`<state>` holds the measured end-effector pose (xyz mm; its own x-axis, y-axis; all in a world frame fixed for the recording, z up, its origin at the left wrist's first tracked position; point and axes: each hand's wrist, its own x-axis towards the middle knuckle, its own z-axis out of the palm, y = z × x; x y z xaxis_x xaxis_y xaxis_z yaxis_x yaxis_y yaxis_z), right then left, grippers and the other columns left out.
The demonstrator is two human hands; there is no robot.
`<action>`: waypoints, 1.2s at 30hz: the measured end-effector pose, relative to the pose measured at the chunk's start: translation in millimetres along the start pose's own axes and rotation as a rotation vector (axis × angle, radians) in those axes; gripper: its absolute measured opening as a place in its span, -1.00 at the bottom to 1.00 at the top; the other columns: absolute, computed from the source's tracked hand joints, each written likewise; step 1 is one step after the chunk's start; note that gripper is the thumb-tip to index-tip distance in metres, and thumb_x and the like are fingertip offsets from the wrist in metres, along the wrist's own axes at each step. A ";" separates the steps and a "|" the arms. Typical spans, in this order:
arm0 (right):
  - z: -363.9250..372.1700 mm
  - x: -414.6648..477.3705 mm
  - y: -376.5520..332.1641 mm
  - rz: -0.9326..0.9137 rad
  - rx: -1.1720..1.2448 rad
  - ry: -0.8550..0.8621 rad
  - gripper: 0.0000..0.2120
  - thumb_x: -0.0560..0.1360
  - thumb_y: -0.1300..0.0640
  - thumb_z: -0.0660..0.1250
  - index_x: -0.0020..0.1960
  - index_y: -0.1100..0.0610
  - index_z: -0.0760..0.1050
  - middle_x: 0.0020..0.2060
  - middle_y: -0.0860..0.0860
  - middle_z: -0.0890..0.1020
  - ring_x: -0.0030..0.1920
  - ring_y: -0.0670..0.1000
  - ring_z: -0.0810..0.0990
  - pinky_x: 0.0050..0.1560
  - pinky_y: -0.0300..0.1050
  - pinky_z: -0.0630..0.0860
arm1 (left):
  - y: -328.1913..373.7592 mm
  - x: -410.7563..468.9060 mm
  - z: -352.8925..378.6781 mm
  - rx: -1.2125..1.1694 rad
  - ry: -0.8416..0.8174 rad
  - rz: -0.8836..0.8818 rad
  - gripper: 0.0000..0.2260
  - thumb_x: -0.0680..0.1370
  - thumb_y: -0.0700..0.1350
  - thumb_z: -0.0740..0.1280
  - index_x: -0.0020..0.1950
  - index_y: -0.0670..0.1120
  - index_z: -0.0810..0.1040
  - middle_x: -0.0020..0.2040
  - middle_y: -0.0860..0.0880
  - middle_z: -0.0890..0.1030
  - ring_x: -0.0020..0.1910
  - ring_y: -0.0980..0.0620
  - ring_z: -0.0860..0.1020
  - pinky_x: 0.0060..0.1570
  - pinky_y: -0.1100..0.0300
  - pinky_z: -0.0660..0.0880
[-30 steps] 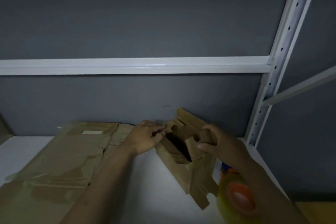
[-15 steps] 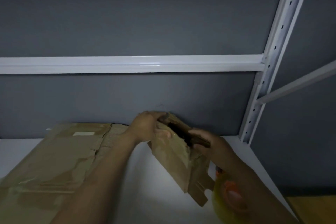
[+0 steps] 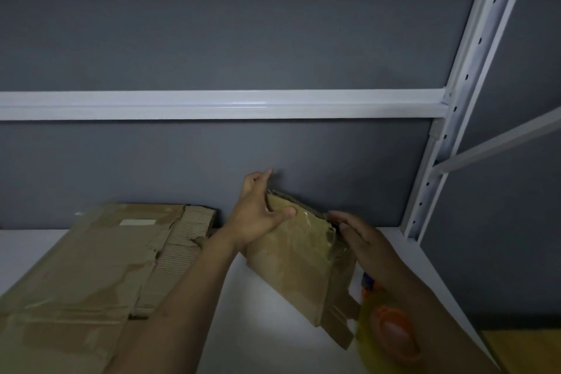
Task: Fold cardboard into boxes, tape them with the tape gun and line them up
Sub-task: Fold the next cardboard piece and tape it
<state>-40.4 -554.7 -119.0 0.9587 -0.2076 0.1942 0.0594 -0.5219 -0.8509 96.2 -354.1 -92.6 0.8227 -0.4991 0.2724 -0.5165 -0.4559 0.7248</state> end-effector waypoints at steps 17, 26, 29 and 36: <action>6.9 -18.6 -7.6 -0.027 -0.312 -0.269 -0.53 0.34 -0.36 0.31 0.21 -0.30 0.38 0.39 -0.40 0.20 0.39 -0.26 0.18 0.37 -0.09 0.25 | -19.7 -38.4 -0.4 0.213 -0.030 -0.090 -0.40 0.48 0.22 0.36 0.49 0.17 0.28 0.58 0.14 -0.05 0.46 0.09 0.23 0.27 0.29 0.22; 15.1 -21.0 -20.4 0.028 -0.523 -0.288 -0.18 0.35 -0.54 0.02 0.51 -0.20 0.08 0.52 -0.27 -0.08 0.51 -0.14 -0.19 0.48 -0.01 -0.04 | 5.3 -79.5 12.9 0.438 0.119 -0.255 -0.34 0.44 0.41 0.21 0.41 0.05 0.32 0.50 -0.07 0.20 0.38 -0.11 0.36 0.24 0.07 0.40; 26.0 -22.5 -13.3 -0.032 -0.545 -0.328 0.13 0.09 -0.70 -0.10 0.54 -0.17 -0.09 0.46 -0.31 -0.24 0.46 -0.16 -0.40 0.46 -0.01 -0.13 | 11.5 -95.0 23.6 0.449 0.139 -0.281 -0.20 0.45 0.40 0.22 0.52 -0.02 0.13 0.54 -0.15 0.15 0.47 -0.14 0.21 0.39 0.07 0.21; 21.2 -15.2 -14.8 -0.030 -0.466 -0.311 -0.18 0.36 -0.39 0.28 0.51 -0.17 0.09 0.51 -0.26 -0.07 0.49 -0.19 -0.27 0.49 -0.03 -0.10 | 6.0 -99.7 15.1 0.314 0.194 -0.313 -0.23 0.45 0.30 0.33 0.52 -0.06 0.23 0.47 -0.04 0.33 0.43 -0.01 0.31 0.31 0.17 0.30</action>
<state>-50.0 -526.2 -119.7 0.9996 0.0294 0.0017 0.0259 -0.8490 -0.5278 7.5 -318.2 -124.9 0.9638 -0.1691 0.2062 -0.2590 -0.7779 0.5726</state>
